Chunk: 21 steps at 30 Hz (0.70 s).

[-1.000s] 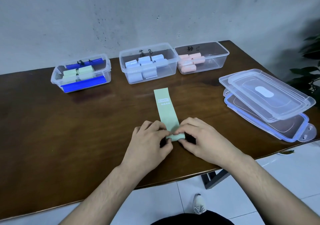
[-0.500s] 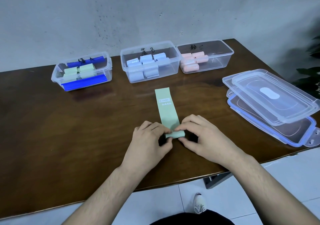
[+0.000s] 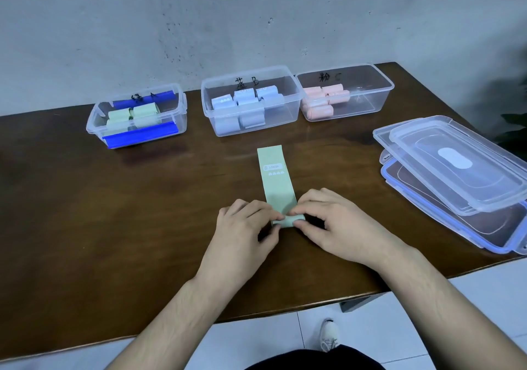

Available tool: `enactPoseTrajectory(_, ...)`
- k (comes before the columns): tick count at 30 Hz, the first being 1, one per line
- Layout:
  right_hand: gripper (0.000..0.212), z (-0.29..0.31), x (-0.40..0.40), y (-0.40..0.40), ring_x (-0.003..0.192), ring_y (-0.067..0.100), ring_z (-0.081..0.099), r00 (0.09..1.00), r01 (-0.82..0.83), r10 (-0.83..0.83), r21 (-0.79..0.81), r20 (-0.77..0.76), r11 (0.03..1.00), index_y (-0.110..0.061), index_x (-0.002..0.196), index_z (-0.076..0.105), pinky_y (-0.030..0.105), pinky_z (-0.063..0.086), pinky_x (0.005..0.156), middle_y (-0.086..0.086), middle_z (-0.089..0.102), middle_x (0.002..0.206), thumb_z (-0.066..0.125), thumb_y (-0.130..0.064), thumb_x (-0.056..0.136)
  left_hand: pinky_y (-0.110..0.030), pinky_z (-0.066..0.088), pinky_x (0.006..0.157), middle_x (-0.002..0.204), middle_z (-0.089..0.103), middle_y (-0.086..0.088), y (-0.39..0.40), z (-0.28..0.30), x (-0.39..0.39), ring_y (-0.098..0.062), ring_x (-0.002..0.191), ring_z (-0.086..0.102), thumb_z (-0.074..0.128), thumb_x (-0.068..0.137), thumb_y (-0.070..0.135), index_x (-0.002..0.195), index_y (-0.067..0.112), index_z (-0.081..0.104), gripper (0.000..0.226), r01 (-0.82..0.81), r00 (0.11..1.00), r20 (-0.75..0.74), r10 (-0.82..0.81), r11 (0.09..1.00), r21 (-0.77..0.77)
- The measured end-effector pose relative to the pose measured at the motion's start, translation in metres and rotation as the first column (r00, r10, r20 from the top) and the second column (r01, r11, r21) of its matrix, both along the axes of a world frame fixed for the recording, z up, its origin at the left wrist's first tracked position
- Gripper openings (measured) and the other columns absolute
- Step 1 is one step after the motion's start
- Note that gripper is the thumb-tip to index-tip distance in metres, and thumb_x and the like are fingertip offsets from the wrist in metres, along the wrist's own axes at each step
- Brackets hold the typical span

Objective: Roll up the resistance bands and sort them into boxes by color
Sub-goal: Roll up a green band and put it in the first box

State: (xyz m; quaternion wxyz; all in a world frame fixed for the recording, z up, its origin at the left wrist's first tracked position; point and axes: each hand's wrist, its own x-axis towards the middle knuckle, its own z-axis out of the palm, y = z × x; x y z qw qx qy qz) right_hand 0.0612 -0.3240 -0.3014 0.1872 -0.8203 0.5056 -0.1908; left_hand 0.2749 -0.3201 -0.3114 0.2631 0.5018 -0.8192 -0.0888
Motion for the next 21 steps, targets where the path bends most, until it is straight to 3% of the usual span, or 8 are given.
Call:
enactPoseTrajectory(9,0.029,-0.001,-0.003,-0.006,0.109,-0.002,0.048,1.000,0.007,-0.006,-0.022,0.014,1.000,-0.033,0.123,0.065,0.022,0.047,0.095,-0.023,0.053,0.116,0.067,-0.032,0.094,-0.032,0.047,0.077,0.110,0.066,0.018,-0.010,0.002,0.000,-0.006,0.095,0.052,0.054,0.095,0.038,0.111,0.030,0.072,0.025,-0.008,1.000,0.029,0.007,0.999,0.044)
enactPoseTrajectory(21,0.034,-0.001,-0.005,-0.018,0.106,0.002,0.048,1.000,-0.029,0.029,0.016,-0.011,0.999,-0.029,0.131,0.063,0.023,0.044,0.097,-0.022,0.050,0.112,0.053,-0.038,0.100,-0.028,0.045,0.075,0.111,0.065,0.013,-0.014,-0.002,-0.003,-0.008,0.089,0.054,0.068,0.088,0.031,0.112,0.028,0.071,0.024,-0.014,0.995,0.100,0.015,1.000,-0.010)
